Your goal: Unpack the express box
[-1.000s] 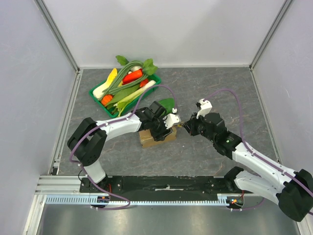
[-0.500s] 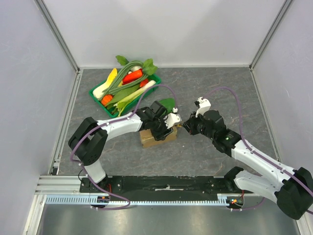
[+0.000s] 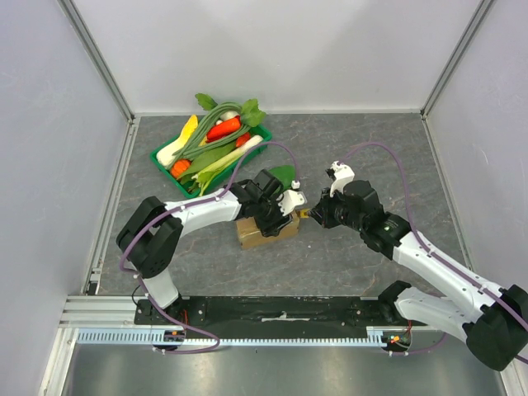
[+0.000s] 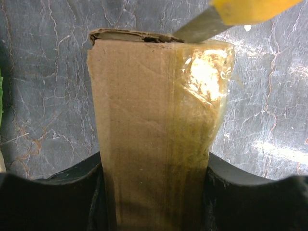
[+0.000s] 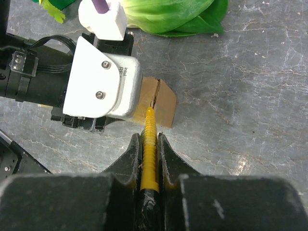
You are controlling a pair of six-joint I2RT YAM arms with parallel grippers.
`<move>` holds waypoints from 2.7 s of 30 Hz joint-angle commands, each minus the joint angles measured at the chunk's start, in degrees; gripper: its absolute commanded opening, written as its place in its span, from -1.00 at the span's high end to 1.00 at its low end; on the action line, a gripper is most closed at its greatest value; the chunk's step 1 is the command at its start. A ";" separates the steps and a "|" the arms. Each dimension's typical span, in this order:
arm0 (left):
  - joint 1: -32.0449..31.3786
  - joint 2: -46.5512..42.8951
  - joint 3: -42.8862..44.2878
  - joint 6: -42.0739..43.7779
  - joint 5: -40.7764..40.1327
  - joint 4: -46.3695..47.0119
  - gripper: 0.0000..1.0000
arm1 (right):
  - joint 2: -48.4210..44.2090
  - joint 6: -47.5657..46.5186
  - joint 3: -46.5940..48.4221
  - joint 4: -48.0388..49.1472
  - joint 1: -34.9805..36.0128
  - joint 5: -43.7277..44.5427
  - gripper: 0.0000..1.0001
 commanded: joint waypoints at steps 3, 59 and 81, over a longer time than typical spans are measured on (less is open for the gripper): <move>2.50 3.92 0.30 -4.27 -7.20 0.61 0.36 | -1.33 -0.19 1.21 -11.94 0.60 -9.37 1.00; 13.66 -22.97 -17.35 -41.88 1.81 6.58 0.07 | 19.93 -0.10 14.30 5.10 2.00 5.57 1.00; 13.40 -42.56 -26.33 -40.67 -1.82 11.35 0.19 | 21.81 -3.53 23.97 -0.86 7.81 12.83 1.00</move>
